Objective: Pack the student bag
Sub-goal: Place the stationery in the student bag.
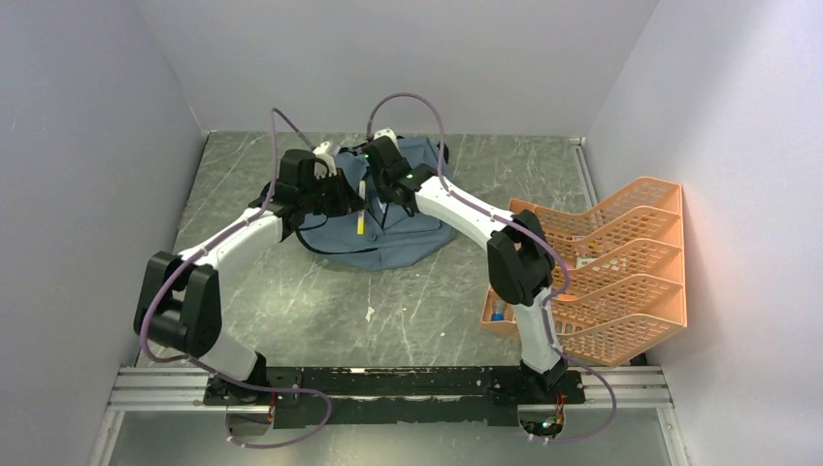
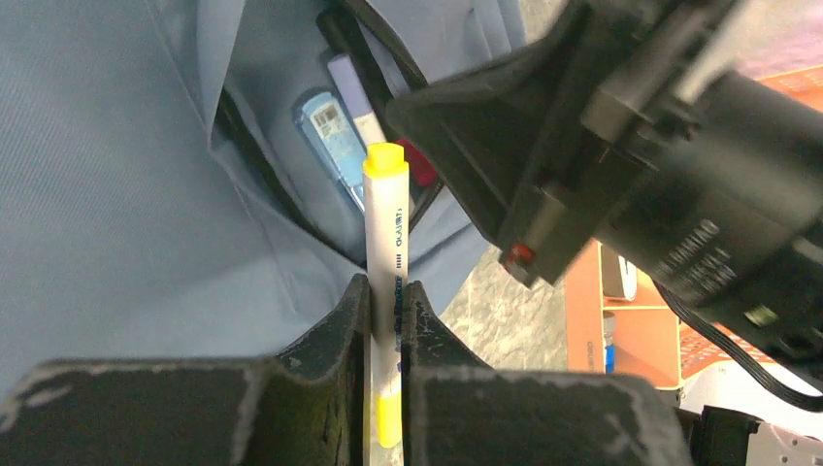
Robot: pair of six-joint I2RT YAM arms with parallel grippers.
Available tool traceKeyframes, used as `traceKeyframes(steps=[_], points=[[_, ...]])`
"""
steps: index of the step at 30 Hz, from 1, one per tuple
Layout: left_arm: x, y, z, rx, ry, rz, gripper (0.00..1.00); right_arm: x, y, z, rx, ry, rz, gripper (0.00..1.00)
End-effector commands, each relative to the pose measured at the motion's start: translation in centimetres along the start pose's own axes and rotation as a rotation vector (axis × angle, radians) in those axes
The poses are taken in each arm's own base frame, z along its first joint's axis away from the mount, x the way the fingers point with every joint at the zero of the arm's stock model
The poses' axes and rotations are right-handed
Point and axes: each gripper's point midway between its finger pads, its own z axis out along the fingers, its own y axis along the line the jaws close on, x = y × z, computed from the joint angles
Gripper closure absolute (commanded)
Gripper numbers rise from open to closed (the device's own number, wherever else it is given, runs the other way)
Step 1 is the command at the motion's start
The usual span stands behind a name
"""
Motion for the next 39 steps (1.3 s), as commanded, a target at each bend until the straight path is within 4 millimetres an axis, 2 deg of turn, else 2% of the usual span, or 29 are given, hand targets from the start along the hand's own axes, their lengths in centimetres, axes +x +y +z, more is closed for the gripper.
traceKeyframes(steps=[1, 15, 28, 35, 39], points=[[-1.6, -1.4, 1.1, 0.072, 0.013, 0.026, 0.95, -2.7, 0.3, -2.1, -0.105, -0.098, 0.094, 1.0], [-1.8, 0.1, 5.9, 0.058, 0.091, -0.027, 0.95, -4.6, 0.6, -4.4, -0.225, -0.22, 0.165, 1.0], [-3.3, 0.8, 10.0, 0.06, 0.11, -0.067, 0.95, -4.3, 1.4, -5.4, -0.296, -0.245, 0.165, 1.0], [-4.8, -1.2, 10.9, 0.155, 0.035, -0.136, 0.95, -3.8, 2.1, -5.5, -0.333, -0.245, 0.225, 1.0], [-4.5, -2.0, 11.0, 0.17, 0.034, -0.127, 0.8, -3.6, 2.3, -5.6, -0.349, -0.24, 0.24, 1.0]])
